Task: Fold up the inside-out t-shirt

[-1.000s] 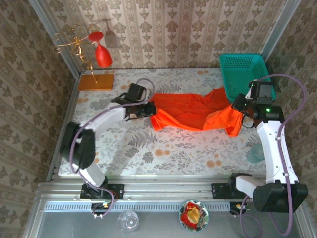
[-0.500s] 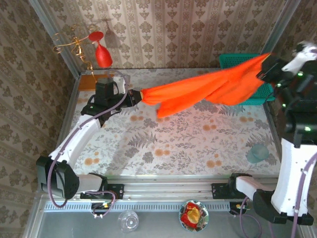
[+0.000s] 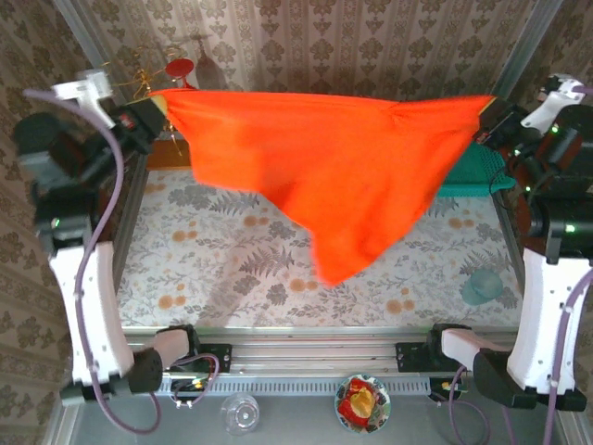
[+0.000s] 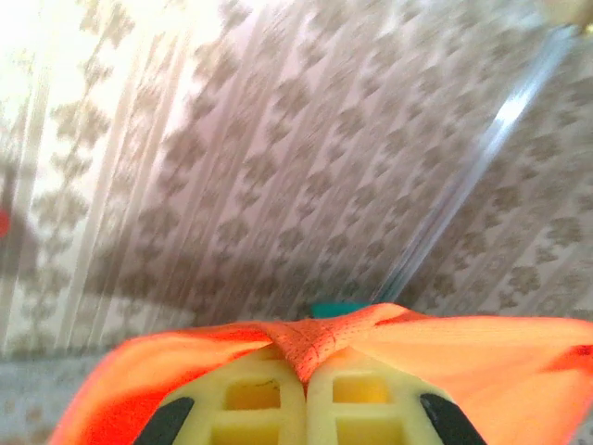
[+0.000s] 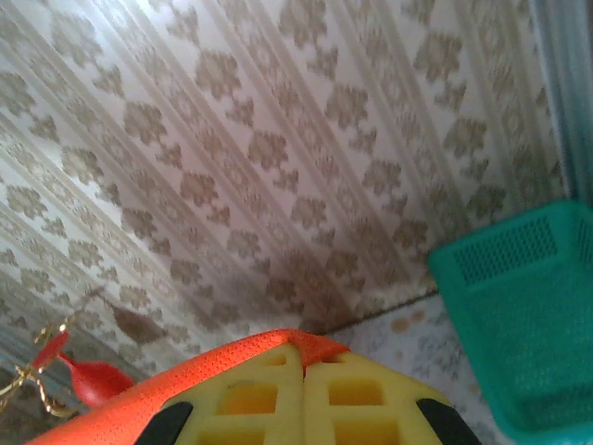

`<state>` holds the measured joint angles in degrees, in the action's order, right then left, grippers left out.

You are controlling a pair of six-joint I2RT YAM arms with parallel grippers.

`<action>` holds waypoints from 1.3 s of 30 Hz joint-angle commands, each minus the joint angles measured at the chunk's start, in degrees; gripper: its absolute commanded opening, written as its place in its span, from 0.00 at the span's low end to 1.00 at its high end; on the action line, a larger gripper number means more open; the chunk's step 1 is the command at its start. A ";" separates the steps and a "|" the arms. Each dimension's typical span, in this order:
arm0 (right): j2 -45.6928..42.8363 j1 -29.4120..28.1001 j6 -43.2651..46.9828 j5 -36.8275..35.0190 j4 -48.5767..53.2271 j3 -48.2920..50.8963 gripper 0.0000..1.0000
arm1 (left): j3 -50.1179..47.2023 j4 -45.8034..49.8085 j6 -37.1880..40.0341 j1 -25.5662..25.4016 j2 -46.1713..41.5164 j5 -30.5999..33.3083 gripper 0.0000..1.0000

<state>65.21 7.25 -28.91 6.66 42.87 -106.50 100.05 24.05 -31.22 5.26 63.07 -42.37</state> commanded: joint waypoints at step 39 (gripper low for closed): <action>-7.26 0.40 -1.08 1.78 -3.26 -3.54 0.00 | -7.12 -0.65 -0.63 3.80 -8.34 -4.54 0.00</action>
<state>53.93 7.27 -30.24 7.97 42.19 -110.85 95.90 24.86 -32.38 8.47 51.37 -47.37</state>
